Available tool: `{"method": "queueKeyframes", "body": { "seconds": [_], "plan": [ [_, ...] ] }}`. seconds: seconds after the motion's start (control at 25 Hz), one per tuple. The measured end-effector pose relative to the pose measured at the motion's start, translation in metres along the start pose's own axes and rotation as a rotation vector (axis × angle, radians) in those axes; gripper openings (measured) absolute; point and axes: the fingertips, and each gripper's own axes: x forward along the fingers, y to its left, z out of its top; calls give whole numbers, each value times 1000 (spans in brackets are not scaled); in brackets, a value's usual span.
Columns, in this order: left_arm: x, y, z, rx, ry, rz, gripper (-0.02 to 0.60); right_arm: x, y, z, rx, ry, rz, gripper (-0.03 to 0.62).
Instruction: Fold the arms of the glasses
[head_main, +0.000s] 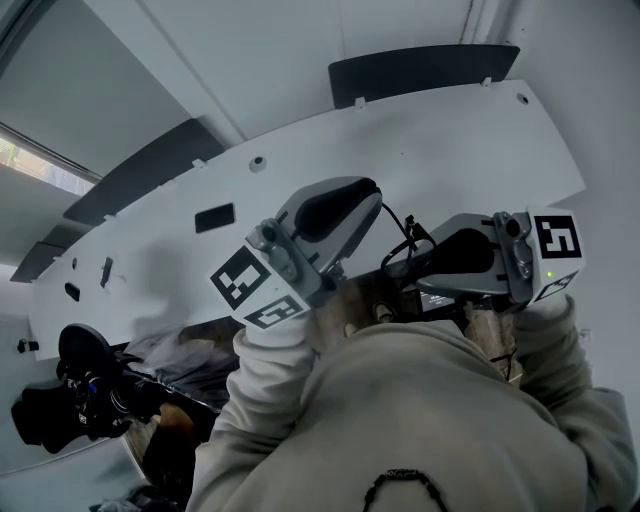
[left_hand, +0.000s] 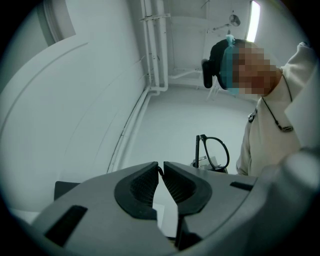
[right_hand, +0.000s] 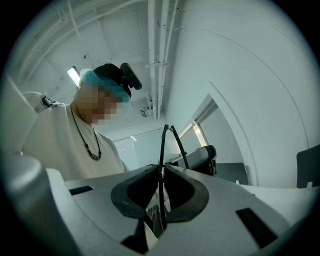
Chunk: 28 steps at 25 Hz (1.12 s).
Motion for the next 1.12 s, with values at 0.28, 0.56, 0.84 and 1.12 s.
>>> {"method": "queueKeyframes", "body": {
  "seconds": [0.28, 0.56, 0.84, 1.12],
  "plan": [
    [2, -14, 8, 4, -25, -45, 30, -2, 0, -4, 13, 22, -12, 57],
    [1, -24, 16, -9, -57, -89, 21, -1, 0, -5, 22, 34, -17, 57],
    [2, -33, 17, -4, -53, -118, 21, -3, -5, -10, 32, 57, -28, 57],
    [3, -46, 22, -12, -77, -150, 21, -5, -7, -12, 38, 56, -50, 57]
  ]
}}
